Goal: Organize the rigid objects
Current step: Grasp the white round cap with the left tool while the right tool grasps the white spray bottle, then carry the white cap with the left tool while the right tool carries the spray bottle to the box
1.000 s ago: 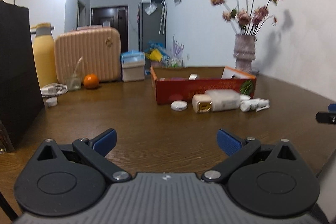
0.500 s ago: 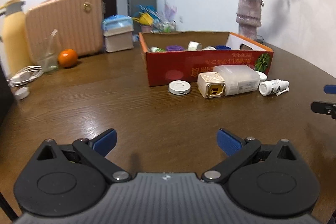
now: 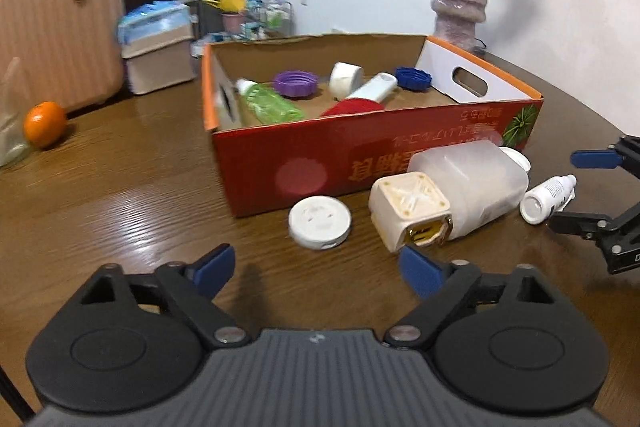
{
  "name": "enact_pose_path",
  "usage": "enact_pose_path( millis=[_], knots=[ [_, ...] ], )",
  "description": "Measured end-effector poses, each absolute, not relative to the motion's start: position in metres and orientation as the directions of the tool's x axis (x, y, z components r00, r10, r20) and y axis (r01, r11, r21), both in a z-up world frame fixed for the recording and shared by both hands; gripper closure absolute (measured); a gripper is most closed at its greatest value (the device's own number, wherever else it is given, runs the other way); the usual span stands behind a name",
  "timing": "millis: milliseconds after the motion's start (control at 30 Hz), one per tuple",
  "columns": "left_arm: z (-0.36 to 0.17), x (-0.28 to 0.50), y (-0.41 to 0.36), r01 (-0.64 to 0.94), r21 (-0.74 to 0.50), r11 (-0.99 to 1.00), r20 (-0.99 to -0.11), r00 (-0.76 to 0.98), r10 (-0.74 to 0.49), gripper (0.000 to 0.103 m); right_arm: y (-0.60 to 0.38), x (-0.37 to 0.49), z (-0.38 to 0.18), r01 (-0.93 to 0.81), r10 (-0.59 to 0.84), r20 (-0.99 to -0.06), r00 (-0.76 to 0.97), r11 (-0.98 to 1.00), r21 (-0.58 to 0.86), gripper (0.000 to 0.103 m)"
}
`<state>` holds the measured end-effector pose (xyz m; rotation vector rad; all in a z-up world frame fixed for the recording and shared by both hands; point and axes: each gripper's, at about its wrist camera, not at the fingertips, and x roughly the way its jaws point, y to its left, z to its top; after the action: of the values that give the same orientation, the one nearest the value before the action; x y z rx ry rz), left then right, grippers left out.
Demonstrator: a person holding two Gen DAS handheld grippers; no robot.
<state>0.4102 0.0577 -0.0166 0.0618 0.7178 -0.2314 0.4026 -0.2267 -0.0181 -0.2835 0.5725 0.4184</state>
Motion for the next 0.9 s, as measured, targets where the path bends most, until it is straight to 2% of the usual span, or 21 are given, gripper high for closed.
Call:
enact_pose_path(
  millis=[100, 133, 200, 267, 300, 333, 400, 467, 700, 767, 900],
  knots=[
    [-0.022, 0.425, 0.052, 0.231, -0.002, 0.973, -0.675, 0.718, -0.172, 0.029, -0.227, 0.415, -0.023, -0.473, 0.317, -0.607, 0.729, 0.874, -0.112, 0.023],
    [-0.023, 0.429, 0.051, 0.235, -0.006, 0.972, -0.679, 0.713, -0.177, 0.03, -0.228, 0.418, -0.025, -0.476, 0.319, -0.622, 0.715, 0.874, -0.1, 0.03],
    [-0.024, 0.436, 0.049, 0.24, -0.014, 0.971, -0.683, 0.707, -0.185, 0.034, -0.23, 0.421, -0.027, -0.471, 0.318, -0.635, 0.704, 0.878, -0.083, 0.036],
    [-0.023, 0.441, 0.048, 0.241, -0.014, 0.97, -0.682, 0.708, -0.185, 0.038, -0.235, 0.423, -0.026, -0.468, 0.33, -0.642, 0.692, 0.882, -0.051, 0.049],
    [-0.023, 0.444, 0.048, 0.241, -0.019, 0.97, -0.682, 0.707, -0.188, 0.042, -0.236, 0.423, -0.025, -0.464, 0.329, -0.644, 0.691, 0.885, -0.045, 0.059],
    [-0.023, 0.445, 0.048, 0.237, -0.022, 0.971, -0.681, 0.708, -0.188, 0.044, -0.237, 0.423, -0.025, -0.46, 0.328, -0.648, 0.687, 0.887, -0.039, 0.06],
    [-0.022, 0.445, 0.048, 0.236, -0.023, 0.972, -0.676, 0.712, -0.189, 0.058, -0.239, 0.422, -0.023, -0.451, 0.32, -0.657, 0.682, 0.892, -0.034, 0.06],
    [-0.023, 0.444, 0.047, 0.237, -0.017, 0.971, -0.674, 0.715, -0.186, 0.062, -0.24, 0.418, -0.021, -0.457, 0.335, -0.659, 0.674, 0.889, -0.016, 0.06],
    [-0.022, 0.432, 0.044, 0.239, 0.002, 0.971, -0.655, 0.734, -0.179, 0.063, -0.226, 0.424, -0.024, -0.455, 0.353, -0.657, 0.666, 0.89, 0.017, 0.06],
    [-0.017, 0.42, 0.043, 0.241, 0.01, 0.971, -0.641, 0.747, -0.178, 0.063, -0.223, 0.424, -0.023, -0.449, 0.349, -0.657, 0.668, 0.893, 0.018, 0.067],
    [-0.002, 0.38, 0.044, 0.237, 0.007, 0.972, -0.586, 0.788, -0.188, 0.063, -0.225, 0.414, -0.022, -0.415, 0.342, -0.658, 0.671, 0.908, 0.049, 0.068]
  ],
)
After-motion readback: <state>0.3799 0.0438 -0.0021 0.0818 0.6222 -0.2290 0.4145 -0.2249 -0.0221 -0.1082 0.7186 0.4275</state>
